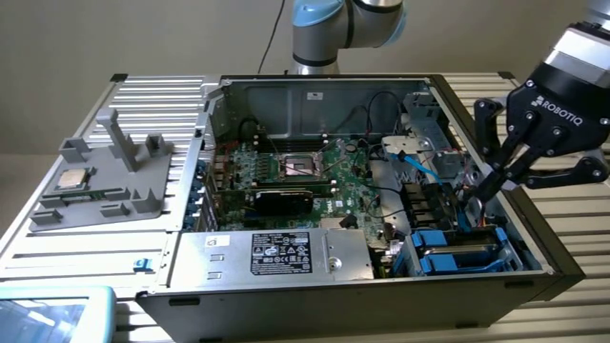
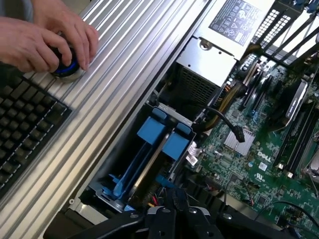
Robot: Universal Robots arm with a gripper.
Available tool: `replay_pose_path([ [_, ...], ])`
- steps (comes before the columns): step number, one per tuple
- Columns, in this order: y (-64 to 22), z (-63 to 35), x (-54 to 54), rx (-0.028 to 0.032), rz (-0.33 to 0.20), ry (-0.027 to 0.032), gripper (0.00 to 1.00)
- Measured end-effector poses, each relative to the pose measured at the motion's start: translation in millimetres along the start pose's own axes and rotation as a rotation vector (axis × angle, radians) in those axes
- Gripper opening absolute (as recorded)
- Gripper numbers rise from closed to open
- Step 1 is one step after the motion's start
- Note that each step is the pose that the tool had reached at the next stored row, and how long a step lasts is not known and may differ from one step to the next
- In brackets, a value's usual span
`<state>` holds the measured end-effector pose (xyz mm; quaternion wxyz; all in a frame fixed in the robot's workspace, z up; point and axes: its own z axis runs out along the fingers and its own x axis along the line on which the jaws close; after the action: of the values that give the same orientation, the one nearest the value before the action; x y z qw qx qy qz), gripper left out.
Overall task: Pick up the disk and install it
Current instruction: 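Insert the second disk wire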
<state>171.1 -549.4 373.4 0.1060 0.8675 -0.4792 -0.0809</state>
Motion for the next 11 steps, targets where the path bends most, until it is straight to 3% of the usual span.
replay_pose_path([
  [4, -0.1, 0.0, 0.0, 0.0099, -0.064, 0.0148, 0.11],
  [11, 0.0, 0.0, 0.1, 0.0206, -0.182, 0.0333, 0.11],
])
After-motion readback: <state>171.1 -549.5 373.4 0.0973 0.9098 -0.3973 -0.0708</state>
